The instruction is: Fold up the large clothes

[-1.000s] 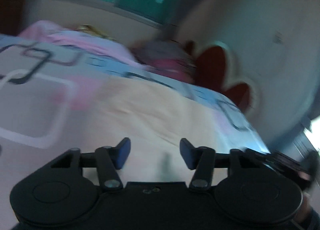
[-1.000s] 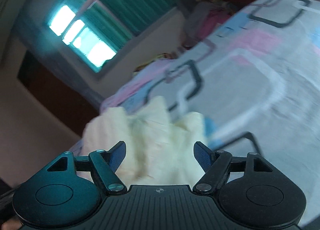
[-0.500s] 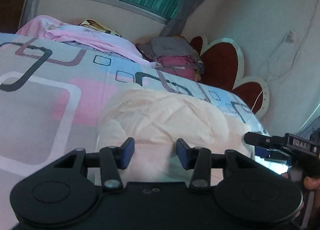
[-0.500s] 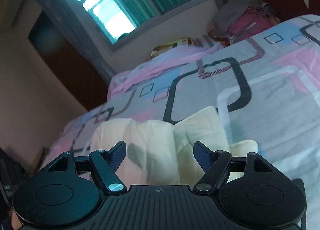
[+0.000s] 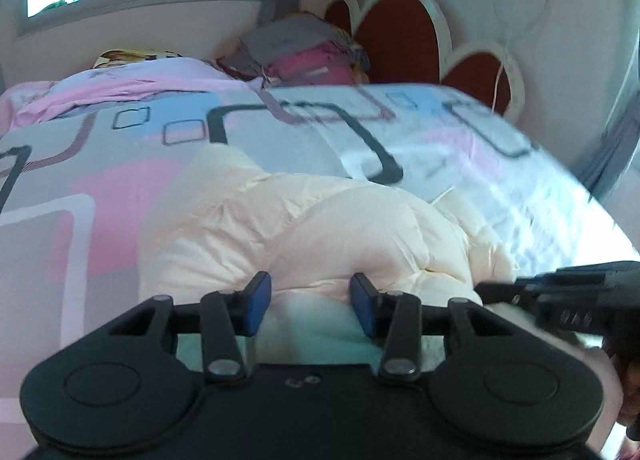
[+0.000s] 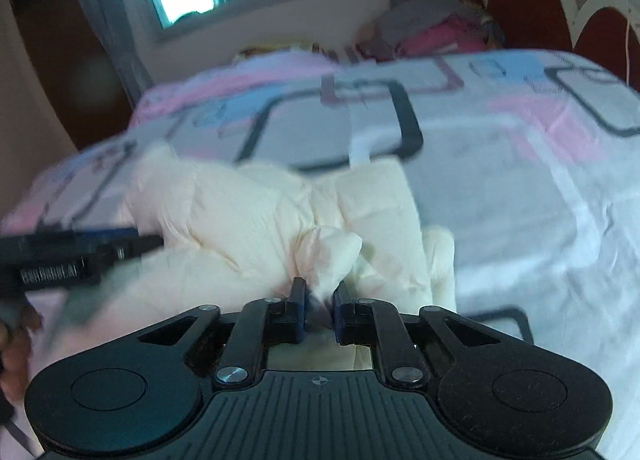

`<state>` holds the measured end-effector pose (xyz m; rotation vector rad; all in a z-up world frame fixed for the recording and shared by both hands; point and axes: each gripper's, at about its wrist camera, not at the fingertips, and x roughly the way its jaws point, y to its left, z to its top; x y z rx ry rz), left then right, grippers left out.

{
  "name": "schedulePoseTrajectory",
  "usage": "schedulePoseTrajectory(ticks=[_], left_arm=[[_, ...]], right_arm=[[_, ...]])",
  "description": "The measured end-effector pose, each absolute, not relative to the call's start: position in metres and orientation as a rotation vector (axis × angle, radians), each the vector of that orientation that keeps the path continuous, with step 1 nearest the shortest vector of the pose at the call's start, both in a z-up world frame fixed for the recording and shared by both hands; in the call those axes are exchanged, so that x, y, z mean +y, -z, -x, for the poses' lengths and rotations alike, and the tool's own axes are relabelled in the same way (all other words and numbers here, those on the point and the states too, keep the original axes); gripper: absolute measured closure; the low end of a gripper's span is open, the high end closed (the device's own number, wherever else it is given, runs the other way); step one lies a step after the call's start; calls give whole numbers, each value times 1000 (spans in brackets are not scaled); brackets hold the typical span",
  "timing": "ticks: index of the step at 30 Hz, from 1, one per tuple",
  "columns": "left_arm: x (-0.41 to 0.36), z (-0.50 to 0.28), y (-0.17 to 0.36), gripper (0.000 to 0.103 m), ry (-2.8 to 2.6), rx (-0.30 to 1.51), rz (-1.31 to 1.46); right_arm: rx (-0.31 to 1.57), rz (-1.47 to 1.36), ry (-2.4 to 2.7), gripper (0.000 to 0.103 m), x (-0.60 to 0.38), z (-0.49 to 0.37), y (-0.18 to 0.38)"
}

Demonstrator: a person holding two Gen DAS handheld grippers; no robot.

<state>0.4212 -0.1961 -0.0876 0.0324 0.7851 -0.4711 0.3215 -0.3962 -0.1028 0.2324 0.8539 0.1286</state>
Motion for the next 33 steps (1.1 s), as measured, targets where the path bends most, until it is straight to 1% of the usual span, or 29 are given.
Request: schedulePoseTrajectory(ticks=[3,5,10,12,14,15,16,19,20,21,23,24,25,26,31,33], left_arm=[[-212,-425,99,60,457,807,-97],[-216,-429,102,60,450,825,-109],[-213,-427,103,60,464,835,-139],[-208,-425,97,59,481,836,-128],[-200,-417,86,57,482,815,-114],[-196,-412,82,51,484,800,-108],[-192,-405,75,43,482,777,-104],[-185,-392,63,41,467,694,-105],[-183,-393,60,41,451,676,-99],[-181,-397,57,41,437,662,-88],[-174,-411,52,46,404,642,-48],[-171,-418,50,54,395,627,-31],[-168,-427,48,58,385,618,-16],[-167,-436,48,62,383,626,-7],[-178,-471,68,62,472,741,5],[-187,-477,78,62,480,755,-16]], right_arm=[[866,-334,-127,91,-413,-323,119],[869,-328,-119,91,-414,-326,122],[877,-344,-107,91,-414,-329,114],[868,-353,-81,80,-417,-323,102],[818,-341,-76,46,-418,-308,83],[783,-327,-87,45,-417,-301,73],[751,-310,-92,45,-416,-295,64],[665,-259,-115,46,-408,-294,38],[643,-244,-130,52,-403,-299,31],[640,-229,-148,56,-397,-307,27],[661,-197,-168,66,-383,-327,21],[670,-172,-173,69,-376,-339,21],[680,-161,-173,72,-371,-348,24],[700,-159,-171,73,-366,-359,27],[815,-91,-143,73,-351,-394,63],[869,-112,-106,73,-358,-402,83]])
